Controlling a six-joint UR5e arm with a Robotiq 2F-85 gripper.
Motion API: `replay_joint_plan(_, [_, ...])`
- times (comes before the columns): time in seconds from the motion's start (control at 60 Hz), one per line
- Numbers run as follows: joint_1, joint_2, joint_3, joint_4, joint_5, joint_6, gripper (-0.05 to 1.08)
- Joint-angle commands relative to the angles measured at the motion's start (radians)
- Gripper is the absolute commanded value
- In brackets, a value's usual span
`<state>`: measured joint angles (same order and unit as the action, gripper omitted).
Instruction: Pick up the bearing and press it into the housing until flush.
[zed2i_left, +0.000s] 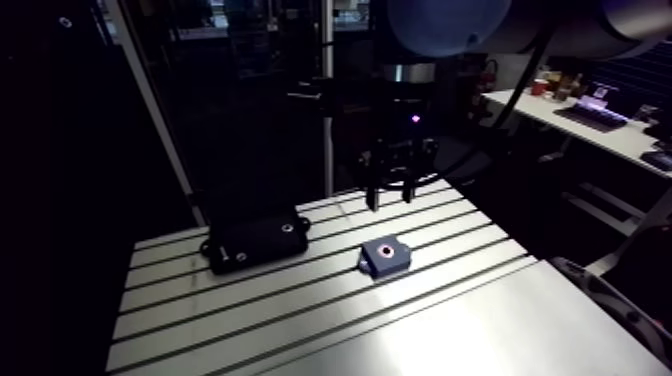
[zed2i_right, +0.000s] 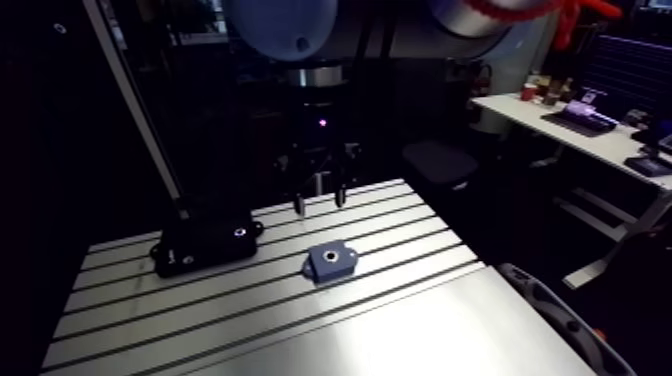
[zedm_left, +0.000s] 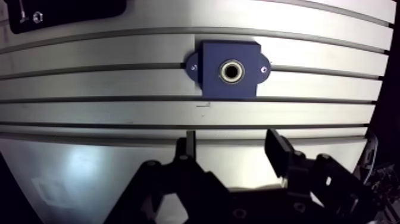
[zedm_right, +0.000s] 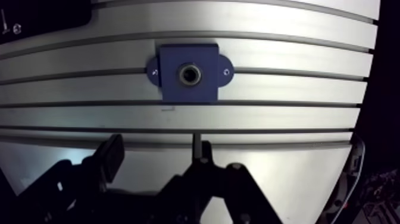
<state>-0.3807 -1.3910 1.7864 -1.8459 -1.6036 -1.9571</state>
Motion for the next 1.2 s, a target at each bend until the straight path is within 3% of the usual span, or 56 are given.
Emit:
replay_joint_plan(0.017, [0.120,-0.021,-0.173,0.194,0.018,0.123,0.00])
replay_joint_plan(0.45, [0.243,-0.037,-0.347,0.323,0.007,0.198,0.00])
replay_joint_plan(0.95, [0.249,-0.112,-0.362,0.359,0.023,0.210,0.00])
replay_joint_plan(1.2, [0.249,-0.143,-0.331,0.357,0.021,0.217,0.00])
